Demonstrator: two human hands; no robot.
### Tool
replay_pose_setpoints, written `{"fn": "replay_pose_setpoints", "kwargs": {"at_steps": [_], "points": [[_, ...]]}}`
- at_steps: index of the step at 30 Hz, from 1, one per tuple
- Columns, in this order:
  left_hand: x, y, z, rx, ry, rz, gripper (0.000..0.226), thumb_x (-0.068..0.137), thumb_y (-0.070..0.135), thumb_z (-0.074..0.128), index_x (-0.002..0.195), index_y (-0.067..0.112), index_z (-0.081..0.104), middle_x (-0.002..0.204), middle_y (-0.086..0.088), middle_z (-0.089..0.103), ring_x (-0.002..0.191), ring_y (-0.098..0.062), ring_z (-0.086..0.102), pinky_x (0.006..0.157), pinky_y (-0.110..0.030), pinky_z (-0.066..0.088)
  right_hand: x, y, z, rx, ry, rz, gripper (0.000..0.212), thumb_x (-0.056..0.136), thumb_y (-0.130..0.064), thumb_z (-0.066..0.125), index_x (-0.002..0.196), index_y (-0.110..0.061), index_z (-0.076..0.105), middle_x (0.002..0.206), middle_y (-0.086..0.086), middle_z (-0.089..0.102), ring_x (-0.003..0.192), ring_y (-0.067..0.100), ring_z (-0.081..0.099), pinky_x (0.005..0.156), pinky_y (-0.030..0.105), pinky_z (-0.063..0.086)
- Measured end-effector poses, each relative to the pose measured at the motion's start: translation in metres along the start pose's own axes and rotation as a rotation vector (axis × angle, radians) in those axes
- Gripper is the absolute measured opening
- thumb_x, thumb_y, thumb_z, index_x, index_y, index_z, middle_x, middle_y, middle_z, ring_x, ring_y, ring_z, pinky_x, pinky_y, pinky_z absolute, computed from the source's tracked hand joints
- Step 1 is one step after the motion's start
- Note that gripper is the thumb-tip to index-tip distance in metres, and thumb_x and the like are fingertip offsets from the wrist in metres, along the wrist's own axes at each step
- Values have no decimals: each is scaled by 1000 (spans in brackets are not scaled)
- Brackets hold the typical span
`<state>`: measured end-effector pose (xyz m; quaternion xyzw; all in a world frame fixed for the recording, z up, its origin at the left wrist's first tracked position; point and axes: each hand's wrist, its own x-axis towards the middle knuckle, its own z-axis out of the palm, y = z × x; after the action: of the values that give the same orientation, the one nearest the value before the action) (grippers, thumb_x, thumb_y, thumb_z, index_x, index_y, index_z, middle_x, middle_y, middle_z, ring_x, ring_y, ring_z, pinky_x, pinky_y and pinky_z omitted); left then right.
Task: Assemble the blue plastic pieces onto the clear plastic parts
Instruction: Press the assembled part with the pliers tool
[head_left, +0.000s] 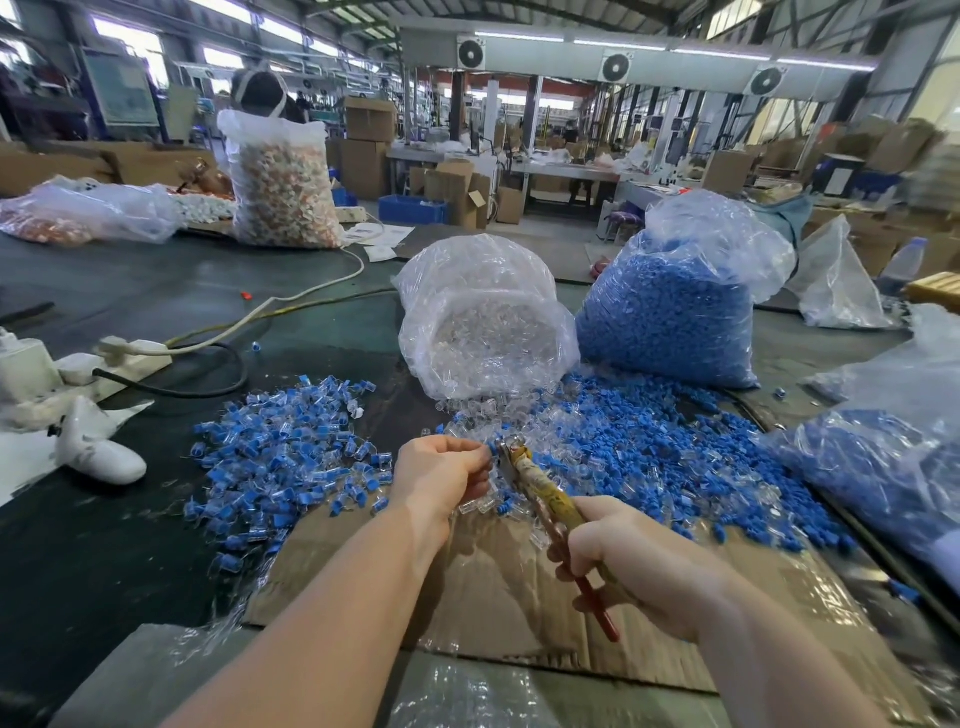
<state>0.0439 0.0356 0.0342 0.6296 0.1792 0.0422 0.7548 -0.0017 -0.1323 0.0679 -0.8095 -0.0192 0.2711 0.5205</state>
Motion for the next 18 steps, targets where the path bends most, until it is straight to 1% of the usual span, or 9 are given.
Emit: {"fn": "replay_pose_setpoints", "kwargs": {"at_steps": [4, 8, 10, 11, 13, 15, 16, 18], "points": [[0, -1, 1, 7, 17, 7, 10, 83, -4, 62, 76, 3, 64, 67, -9, 62, 55, -13, 58, 46, -18, 50, 0, -1, 1, -89, -7, -13, 22, 77, 6, 43, 91, -10, 42, 86, 10, 41, 84, 24, 41, 69, 34, 40], [0, -3, 1, 0, 12, -1, 9, 82, -5, 63, 77, 3, 64, 67, -9, 63, 56, -13, 59, 47, -19, 49, 0, -2, 0, -148, -12, -18, 18, 77, 6, 43, 85, -10, 40, 82, 8, 40, 80, 23, 41, 66, 31, 40], [0, -4, 0, -14, 9, -3, 9, 82, -5, 63, 78, 3, 64, 68, -9, 63, 56, -12, 60, 47, -18, 49, -1, -1, -3, -140, 1, -9, 18, 75, 5, 46, 90, -5, 45, 85, 9, 42, 80, 21, 43, 66, 31, 41], [-1, -5, 0, -22, 8, -1, 8, 82, -5, 63, 78, 3, 64, 67, -8, 63, 56, -12, 60, 47, -18, 49, -1, -1, -4, -127, 5, -1, 24, 74, 5, 46, 98, -1, 48, 87, 9, 44, 81, 21, 44, 66, 31, 42], [-1, -6, 1, -22, 4, 9, 8, 81, -4, 64, 78, 3, 65, 67, -8, 63, 55, -11, 60, 48, -18, 49, -1, 2, -6, -106, 6, 15, 41, 71, 4, 48, 112, 2, 47, 90, 11, 45, 82, 22, 46, 67, 32, 42], [-2, -5, 2, -9, -3, 27, 8, 82, -4, 64, 77, 3, 64, 66, -8, 62, 56, -12, 60, 49, -19, 50, -1, 3, -6, -118, 1, 22, 49, 63, -1, 49, 112, 2, 47, 90, 12, 46, 82, 24, 45, 68, 35, 38], [-2, -4, 2, -1, -6, 37, 9, 82, -4, 64, 76, 3, 64, 66, -8, 62, 56, -13, 59, 49, -19, 50, -1, 3, -6, -121, 2, 22, 47, 63, -1, 48, 110, 2, 48, 90, 12, 46, 82, 25, 45, 69, 36, 35], [-2, -3, 3, 19, -11, 55, 10, 82, -4, 63, 75, 4, 64, 66, -7, 62, 57, -13, 59, 50, -20, 50, -1, 3, -6, -115, 5, 12, 37, 68, 5, 45, 104, -2, 50, 90, 13, 44, 82, 27, 42, 69, 36, 33]]}}
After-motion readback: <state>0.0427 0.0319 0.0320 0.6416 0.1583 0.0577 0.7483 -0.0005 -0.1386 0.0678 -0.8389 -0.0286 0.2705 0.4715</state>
